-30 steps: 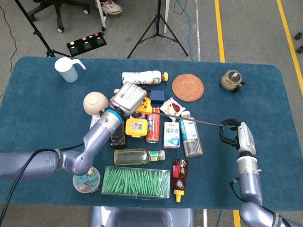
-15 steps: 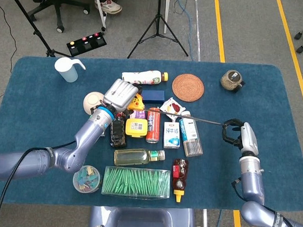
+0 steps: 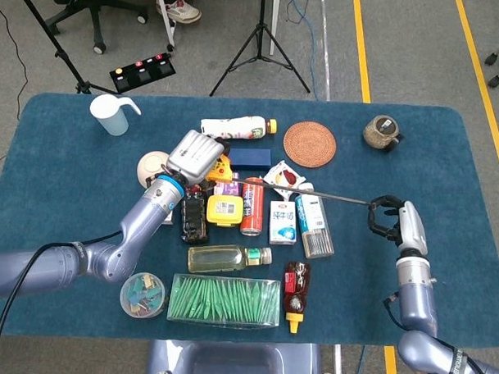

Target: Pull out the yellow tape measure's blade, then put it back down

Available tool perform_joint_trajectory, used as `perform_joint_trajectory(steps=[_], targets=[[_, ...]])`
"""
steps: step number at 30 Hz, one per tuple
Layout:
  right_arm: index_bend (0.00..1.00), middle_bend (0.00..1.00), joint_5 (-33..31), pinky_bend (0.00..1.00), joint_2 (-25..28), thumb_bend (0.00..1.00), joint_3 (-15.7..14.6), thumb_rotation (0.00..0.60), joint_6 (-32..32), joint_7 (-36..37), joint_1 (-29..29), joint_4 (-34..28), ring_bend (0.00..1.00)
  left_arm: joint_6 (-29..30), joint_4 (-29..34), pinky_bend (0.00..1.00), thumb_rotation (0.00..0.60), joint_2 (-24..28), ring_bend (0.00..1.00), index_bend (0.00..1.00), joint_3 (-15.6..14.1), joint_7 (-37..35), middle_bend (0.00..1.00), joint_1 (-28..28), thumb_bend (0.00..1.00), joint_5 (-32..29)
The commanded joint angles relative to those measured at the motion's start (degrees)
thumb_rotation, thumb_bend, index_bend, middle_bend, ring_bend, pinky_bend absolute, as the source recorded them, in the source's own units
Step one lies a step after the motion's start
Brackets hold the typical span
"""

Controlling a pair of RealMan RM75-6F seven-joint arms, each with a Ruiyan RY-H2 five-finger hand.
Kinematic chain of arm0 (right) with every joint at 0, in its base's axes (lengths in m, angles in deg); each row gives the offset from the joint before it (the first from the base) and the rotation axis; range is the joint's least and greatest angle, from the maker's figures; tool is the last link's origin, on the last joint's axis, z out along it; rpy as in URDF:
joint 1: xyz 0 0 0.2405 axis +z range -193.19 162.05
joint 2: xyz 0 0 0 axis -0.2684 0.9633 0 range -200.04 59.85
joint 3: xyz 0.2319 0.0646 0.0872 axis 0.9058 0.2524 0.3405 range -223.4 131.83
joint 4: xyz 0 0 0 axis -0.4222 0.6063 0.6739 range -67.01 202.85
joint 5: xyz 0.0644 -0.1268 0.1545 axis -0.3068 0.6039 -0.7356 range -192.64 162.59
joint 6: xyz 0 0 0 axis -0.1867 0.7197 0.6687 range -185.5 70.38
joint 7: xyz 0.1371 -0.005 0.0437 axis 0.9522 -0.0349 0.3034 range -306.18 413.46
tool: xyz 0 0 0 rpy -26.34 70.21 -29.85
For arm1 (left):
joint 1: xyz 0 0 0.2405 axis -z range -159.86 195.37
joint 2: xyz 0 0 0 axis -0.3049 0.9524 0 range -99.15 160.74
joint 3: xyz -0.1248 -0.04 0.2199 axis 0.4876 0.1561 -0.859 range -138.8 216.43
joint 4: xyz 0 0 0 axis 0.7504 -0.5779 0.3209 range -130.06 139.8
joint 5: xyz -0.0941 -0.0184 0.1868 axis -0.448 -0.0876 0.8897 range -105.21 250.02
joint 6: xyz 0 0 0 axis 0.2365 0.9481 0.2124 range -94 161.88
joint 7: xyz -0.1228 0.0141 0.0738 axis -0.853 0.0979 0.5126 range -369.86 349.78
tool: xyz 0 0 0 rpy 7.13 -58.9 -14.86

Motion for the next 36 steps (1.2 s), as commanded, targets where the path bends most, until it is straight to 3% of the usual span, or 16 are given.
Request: perform_joint_trajectory(steps=[1, 29, 36], targets=[[0.69, 0.36, -0.01, 0.28, 0.07, 0.65, -0.10, 0.600, -0.05, 0.11, 0.05, 0.08, 0.28, -0.17, -0.10, 0.54, 0.600, 0.03, 0.44, 0.55, 0.01, 0.13, 0.44, -0.09, 0.26, -0.10], [0.69, 0.36, 1.85, 0.28, -0.79, 0.64, -0.61, 0.600, 0.31, 1.46, 1.01, -1.16, 0.28, 0.19, 0.97, 0.54, 0.600, -2.07, 0.44, 0.55, 2.20, 1.30, 0.44, 1.23, 0.27, -0.54], [0.66, 0.35, 5.39, 0.28, -1.57, 0.57, -0.68, 0.600, 0.65, 4.34, 0.33, -0.27, 0.28, 0.94, 3.52, 0.54, 0.600, -0.16, 0.44, 0.55, 2.37, 0.29, 0.44, 0.02, 0.27, -0.07]])
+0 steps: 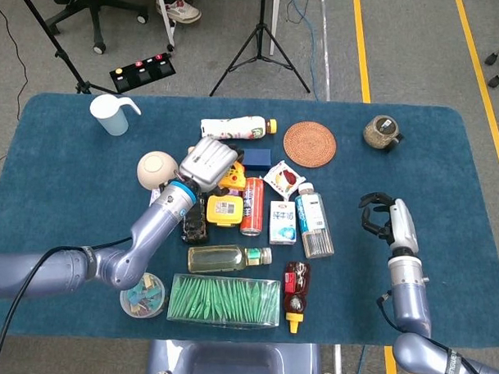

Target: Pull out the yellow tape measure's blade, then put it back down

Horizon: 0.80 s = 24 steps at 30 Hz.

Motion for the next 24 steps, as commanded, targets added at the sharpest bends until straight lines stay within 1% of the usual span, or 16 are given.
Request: perform_joint_trajectory(steps=[1, 7, 9, 13, 19, 24], targets=[[0.64, 0.35, 2.03, 0.28, -0.49, 0.55, -0.16, 0.600, 0.26, 1.44, -0.43, 0.59, 0.28, 0.44, 1.29, 0.54, 0.600, 1.08, 0.44, 0.55, 0.00, -0.68, 0.44, -0.81, 0.26, 0.37], [0.54, 0.32, 7.79, 0.26, -1.83, 0.47, -0.74, 0.600, 0.35, 5.12, -1.16, 2.18, 0.26, 0.85, 3.63, 0.54, 0.600, 3.58, 0.44, 0.55, -0.59, -3.02, 0.44, -3.43, 0.27, 1.29], [0.50, 0.31, 10.34, 0.25, -2.49, 0.45, -0.95, 0.600, 0.31, 6.65, -1.26, 3.23, 0.25, 1.23, 4.48, 0.54, 0.600, 4.58, 0.44, 0.55, -0.95, -4.18, 0.44, -4.79, 0.27, 1.95], [0.44, 0.29, 13.57, 0.22, -2.97, 0.39, -1.47, 0.600, 0.00, 8.20, -1.34, 4.77, 0.22, 1.60, 5.64, 0.54, 0.600, 5.96, 0.44, 0.55, -1.53, -6.00, 0.44, -6.85, 0.27, 3.19], [0.42, 0.27, 17.69, 0.21, -3.15, 0.36, -2.82, 0.600, -1.39, 9.94, -1.34, 7.73, 0.20, 1.52, 6.61, 0.54, 0.600, 7.30, 0.44, 0.55, -2.82, -9.66, 0.44, -10.66, 0.27, 6.17], [0.42, 0.27, 19.49, 0.21, -3.32, 0.35, -3.31, 0.600, -1.85, 11.02, -1.41, 9.24, 0.20, 0.79, 5.59, 0.54, 0.600, 6.17, 0.44, 0.55, -3.49, -11.71, 0.44, -12.57, 0.26, 8.59]])
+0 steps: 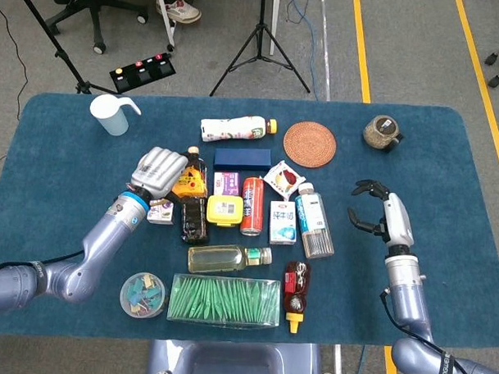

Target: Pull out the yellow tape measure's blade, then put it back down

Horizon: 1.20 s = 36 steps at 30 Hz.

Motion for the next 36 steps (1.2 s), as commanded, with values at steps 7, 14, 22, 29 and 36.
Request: perform_joint_trajectory(steps=[7, 14, 22, 29, 36], targets=[[0.42, 0.27, 2.34, 0.20, 0.40, 0.34, -0.52, 0.600, 0.01, 0.40, -0.15, 1.13, 0.19, -1.44, -2.61, 0.51, 0.600, -3.99, 0.44, 0.55, -0.15, -0.73, 0.44, -0.44, 0.27, 1.94], [0.42, 0.27, 4.38, 0.20, 1.27, 0.34, -0.79, 0.600, 1.01, 1.35, -0.97, 0.83, 0.19, -1.91, -4.42, 0.47, 0.600, -7.89, 0.41, 0.55, 0.29, 1.43, 0.44, 1.05, 0.27, 1.39], [0.42, 0.27, 5.40, 0.20, 1.96, 0.34, -0.95, 0.600, 1.83, 2.13, -1.76, 0.57, 0.19, -1.85, -5.56, 0.39, 0.600, -10.99, 0.29, 0.55, 0.04, 4.15, 0.43, 2.36, 0.26, 0.35], [0.42, 0.27, 6.00, 0.20, 2.17, 0.34, -1.10, 0.600, 2.01, 2.66, -2.06, 0.73, 0.19, -1.62, -5.75, 0.32, 0.600, -11.94, 0.13, 0.41, -0.37, 6.49, 0.30, 3.11, 0.25, -1.87], [0.41, 0.27, 6.42, 0.19, 2.28, 0.34, -1.25, 0.600, 1.84, 3.26, -2.20, 0.85, 0.19, -1.93, -5.44, 0.24, 0.600, -11.56, 0.00, 0.24, -0.88, 7.70, 0.13, 3.36, 0.23, -3.17]])
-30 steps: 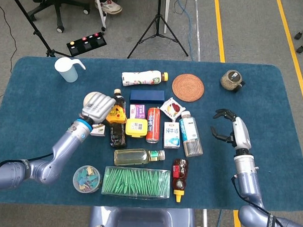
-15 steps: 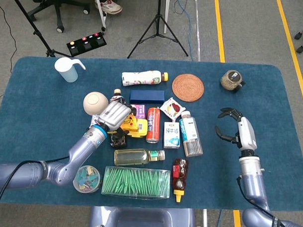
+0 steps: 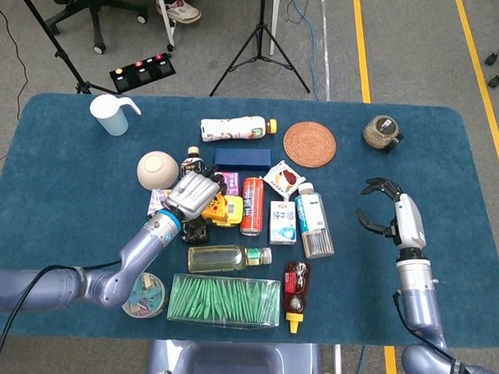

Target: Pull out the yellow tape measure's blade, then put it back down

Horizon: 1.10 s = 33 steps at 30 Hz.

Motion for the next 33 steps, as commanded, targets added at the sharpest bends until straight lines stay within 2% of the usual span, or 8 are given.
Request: perform_joint_trajectory(steps=[1, 5, 16, 24, 33], targets=[[0.41, 0.27, 0.17, 0.19, 0.00, 0.34, 0.02, 0.600, -0.02, 0.20, 0.00, 0.05, 0.19, -0.10, 0.31, 0.23, 0.600, 0.38, 0.00, 0.21, -0.15, 0.44, 0.11, 0.13, 0.23, -0.43], [0.41, 0.27, 0.40, 0.19, 0.12, 0.34, 0.13, 0.600, 0.20, 0.24, -0.03, 0.12, 0.19, 0.45, 0.90, 0.20, 0.600, 0.77, 0.00, 0.14, 0.05, 0.25, 0.06, -0.11, 0.22, 0.02], [0.40, 0.27, 1.57, 0.19, 0.81, 0.34, 0.26, 0.600, 0.76, 0.47, -0.22, 1.16, 0.19, 3.93, 4.27, 0.19, 0.600, 4.18, 0.00, 0.13, 0.66, -2.11, 0.05, -3.03, 0.22, 3.50], [0.40, 0.27, 3.96, 0.20, 1.08, 0.34, -0.54, 0.600, 1.19, -0.07, -0.10, 4.27, 0.20, 10.93, 10.75, 0.19, 0.600, 12.10, 0.00, 0.13, -0.49, -9.10, 0.05, -11.64, 0.22, 9.83], [0.40, 0.27, 5.94, 0.21, 0.43, 0.34, -2.40, 0.600, 2.65, -2.98, -0.47, 6.65, 0.21, 15.89, 11.00, 0.20, 0.600, 18.54, 0.00, 0.14, -2.65, -20.94, 0.05, -22.64, 0.22, 15.61]])
